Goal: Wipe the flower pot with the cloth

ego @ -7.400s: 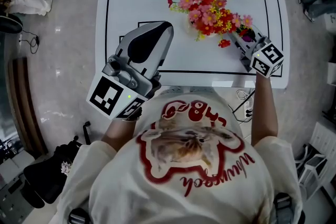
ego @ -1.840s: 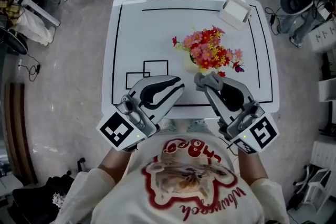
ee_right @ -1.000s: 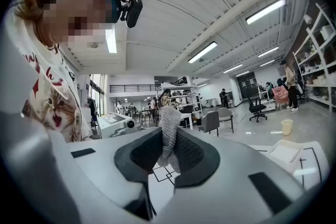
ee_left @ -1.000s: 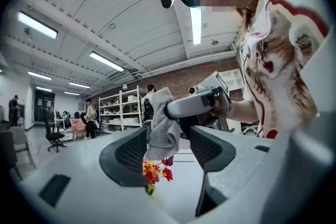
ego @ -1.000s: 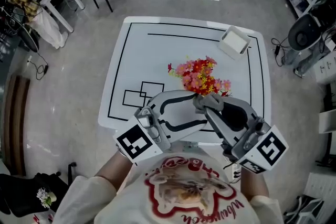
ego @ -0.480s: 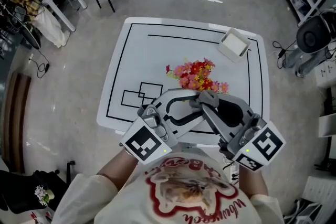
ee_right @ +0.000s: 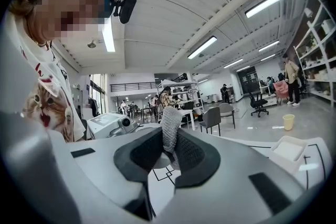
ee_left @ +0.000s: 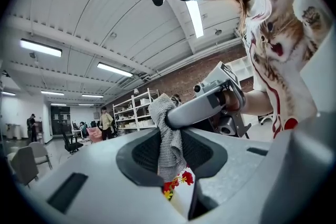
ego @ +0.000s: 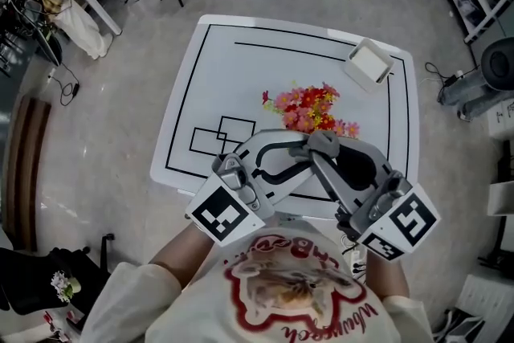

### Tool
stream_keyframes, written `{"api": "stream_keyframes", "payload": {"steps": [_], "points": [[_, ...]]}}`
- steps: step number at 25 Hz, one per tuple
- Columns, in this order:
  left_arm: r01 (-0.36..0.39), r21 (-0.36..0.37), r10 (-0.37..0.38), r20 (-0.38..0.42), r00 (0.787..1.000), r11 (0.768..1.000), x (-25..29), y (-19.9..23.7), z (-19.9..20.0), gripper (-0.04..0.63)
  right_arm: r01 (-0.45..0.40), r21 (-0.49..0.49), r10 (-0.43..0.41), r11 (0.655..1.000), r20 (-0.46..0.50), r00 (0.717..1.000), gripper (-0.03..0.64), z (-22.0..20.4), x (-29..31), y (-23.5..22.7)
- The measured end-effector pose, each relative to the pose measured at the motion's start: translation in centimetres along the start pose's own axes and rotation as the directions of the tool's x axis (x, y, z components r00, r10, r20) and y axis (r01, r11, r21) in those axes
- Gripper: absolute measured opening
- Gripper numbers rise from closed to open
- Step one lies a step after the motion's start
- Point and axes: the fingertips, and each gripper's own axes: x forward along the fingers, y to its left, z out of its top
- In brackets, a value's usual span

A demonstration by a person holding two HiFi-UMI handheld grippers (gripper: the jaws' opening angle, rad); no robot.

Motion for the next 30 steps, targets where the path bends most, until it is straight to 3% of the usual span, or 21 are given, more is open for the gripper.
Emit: {"api": "stream_keyframes", "payload": {"steps": [9,13,16,22,30], "points": [[-0.009,-0.057,0.011,0.029,1.000,0.998,-0.8,0.6,-0.5,0.078,-0.021,-0.003,0.021,1.000,0.023,1.000,0.072,-0.1,0.8,0.3],[-0.018,-0.163,0.032,0.080,0.996,0.986,-1.3,1.2,-0.7,0.052,-0.049,0.021,0.048,0.999,0.036,0.998,0.088,-0.3,1.1,0.5],[-0.027,-0.184,0.044,0.089,0.995,0.983,-1.3,1.5,-0.7,0.052,-0.044,0.029,0.042,0.999,0.049,0.998,0.094,-0.3,1.1,0.3],[-0.047,-0.212,0.073,0.117,0.990,0.976,-1.5,2.4,-0.2,0.052,-0.024,0.053,0.019,0.998,0.094,0.995,0.183,0.3,0.6,-0.3],[-0.085,-0.237,0.118,0.127,0.985,0.968,-1.6,3.3,-0.1,0.052,0.021,0.045,-0.026,0.999,0.130,0.991,0.184,0.9,-0.8,-1.3]]}}
